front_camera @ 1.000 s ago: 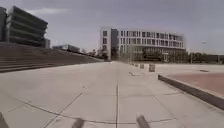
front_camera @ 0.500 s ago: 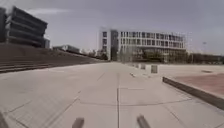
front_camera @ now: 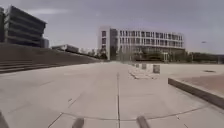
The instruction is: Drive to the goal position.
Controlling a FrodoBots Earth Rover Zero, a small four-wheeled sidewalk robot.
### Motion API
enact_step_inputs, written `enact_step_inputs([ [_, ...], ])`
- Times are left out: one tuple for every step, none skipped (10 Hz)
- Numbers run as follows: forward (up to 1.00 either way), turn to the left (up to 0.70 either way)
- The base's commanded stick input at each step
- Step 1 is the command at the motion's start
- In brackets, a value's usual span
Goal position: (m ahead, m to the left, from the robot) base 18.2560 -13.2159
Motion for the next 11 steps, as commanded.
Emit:
enact_step_inputs([
  [0.70,0.00],
  [0.70,0.00],
  [0.70,0.00],
  [0.70,0.00],
  [0.70,0.00],
  [0.70,0.00],
  [0.70,0.00],
  [0.70,0.00],
  [0.70,0.00],
  [0.70,0.00],
  [0.70,0.00],
])
